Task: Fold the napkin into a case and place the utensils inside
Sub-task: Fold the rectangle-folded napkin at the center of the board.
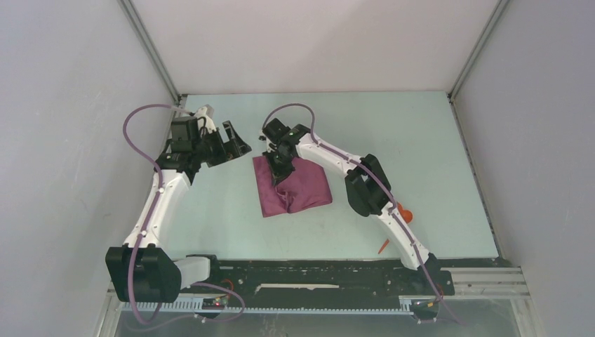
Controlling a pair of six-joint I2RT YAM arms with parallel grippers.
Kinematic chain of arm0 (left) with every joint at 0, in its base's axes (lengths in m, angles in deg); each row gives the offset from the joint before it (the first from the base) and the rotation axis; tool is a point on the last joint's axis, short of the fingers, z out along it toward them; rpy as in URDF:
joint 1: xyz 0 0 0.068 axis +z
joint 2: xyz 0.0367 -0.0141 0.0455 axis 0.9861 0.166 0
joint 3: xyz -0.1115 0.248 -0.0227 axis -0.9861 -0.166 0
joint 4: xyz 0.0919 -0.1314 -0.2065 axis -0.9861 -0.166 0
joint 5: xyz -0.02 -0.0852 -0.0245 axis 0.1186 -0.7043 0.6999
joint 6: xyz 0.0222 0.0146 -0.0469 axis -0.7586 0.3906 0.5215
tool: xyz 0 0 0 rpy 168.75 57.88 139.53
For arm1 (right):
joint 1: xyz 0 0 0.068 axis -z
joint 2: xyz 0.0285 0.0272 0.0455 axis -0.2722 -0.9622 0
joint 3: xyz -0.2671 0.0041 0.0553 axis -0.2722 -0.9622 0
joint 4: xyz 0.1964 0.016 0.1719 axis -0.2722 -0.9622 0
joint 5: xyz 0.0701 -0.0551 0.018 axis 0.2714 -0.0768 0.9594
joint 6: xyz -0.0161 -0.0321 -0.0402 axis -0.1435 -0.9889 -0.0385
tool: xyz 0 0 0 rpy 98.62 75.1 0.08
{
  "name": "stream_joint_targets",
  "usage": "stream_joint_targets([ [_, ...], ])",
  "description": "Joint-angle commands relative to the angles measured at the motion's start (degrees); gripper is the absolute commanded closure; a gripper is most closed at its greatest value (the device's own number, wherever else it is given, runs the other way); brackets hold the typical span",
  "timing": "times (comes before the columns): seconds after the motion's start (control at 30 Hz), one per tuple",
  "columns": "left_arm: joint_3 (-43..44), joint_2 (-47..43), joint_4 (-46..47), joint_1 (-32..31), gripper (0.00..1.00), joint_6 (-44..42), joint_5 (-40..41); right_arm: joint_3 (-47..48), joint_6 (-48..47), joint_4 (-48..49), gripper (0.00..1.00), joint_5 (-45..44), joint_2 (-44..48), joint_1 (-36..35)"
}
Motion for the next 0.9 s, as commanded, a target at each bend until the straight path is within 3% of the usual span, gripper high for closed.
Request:
stream_joint_targets([
  [0.0,0.12,-1.98,1.88,0.38,0.06,0.28,-1.40,2.36,1.33,0.98,1.00,1.46,-0.95,-0.51],
  [0.3,0.12,-1.94,1.87,0.38,0.06,0.28,-1.38,3.36,1.73,1.62,0.99,3.61,-1.80,-0.54],
  [0.47,0.06,-1.85,1.82,0.38,0.06,0.24,-1.20,3.69,5.42,2.90,0.50,11.57,1.11,-0.18],
  [0.5,0.01,-1.78,1.87,0.38,0.06,0.23,-1.07,3.35,6.03,2.77,0.32,12.51,2.72,-0.03],
  [0.6,-0.08,-1.76,1.87,0.38,0.06,0.23,-0.68,-3.45,7.06,4.92,0.23,14.71,9.83,0.85],
  [0.87,-1.36,0.21,3.92,1.79,0.06,2.17,-3.04,-34.11,5.80,17.88,0.20,15.60,27.71,6.80],
])
